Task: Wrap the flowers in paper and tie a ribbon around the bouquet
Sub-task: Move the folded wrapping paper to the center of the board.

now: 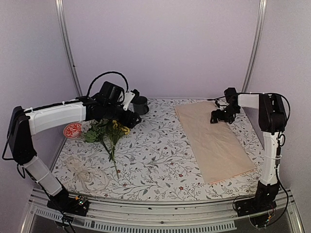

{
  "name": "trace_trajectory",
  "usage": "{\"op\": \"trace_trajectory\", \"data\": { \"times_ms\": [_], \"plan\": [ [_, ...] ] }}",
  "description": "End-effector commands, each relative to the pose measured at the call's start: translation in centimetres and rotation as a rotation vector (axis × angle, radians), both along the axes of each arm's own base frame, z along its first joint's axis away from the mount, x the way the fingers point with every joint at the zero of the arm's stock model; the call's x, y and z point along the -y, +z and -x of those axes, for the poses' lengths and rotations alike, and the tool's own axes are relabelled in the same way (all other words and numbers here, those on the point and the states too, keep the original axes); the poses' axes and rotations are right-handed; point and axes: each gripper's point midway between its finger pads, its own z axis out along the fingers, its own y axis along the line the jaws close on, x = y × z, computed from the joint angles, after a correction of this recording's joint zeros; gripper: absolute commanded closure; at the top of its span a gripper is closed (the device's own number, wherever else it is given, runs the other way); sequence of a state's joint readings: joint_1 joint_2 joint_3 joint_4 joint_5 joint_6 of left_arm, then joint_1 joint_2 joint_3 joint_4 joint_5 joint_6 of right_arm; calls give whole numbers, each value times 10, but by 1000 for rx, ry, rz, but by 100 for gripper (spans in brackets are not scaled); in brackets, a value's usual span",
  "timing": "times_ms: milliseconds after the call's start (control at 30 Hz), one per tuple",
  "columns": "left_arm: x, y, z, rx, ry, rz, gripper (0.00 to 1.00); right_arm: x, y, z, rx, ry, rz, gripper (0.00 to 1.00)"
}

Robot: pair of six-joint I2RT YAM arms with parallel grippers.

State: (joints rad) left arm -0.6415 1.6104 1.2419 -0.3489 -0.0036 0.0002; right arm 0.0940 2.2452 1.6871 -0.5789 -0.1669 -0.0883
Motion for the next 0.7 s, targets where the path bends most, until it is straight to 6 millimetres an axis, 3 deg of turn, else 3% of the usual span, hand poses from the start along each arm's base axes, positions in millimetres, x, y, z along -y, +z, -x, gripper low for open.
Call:
{"op": "trace_trajectory", "data": {
  "times_ms": [0,100,200,333,400,567,667],
  "plan": [
    [3,15,8,44,-27,20,18,-87,-8,46,-91,137,-122,6],
    [3,15,8,47,-27,18,18,-117,0,54,-116,98,-178,9],
    [4,16,9,49,-33,17,18,-146,32,58,-76,109,-197,10],
    [4,19,10,54,-35,23,18,-150,84,58,59,84,19,10],
    [4,23,11,57,-35,35,18,-164,97,72,101,114,91,12],
    [4,21,10,48,-21,46,18,-253,88,154,46,419,28,13],
    [4,11,6,11,-4,43,18,-287,71,178,-4,501,-9,12]
  ]
}}
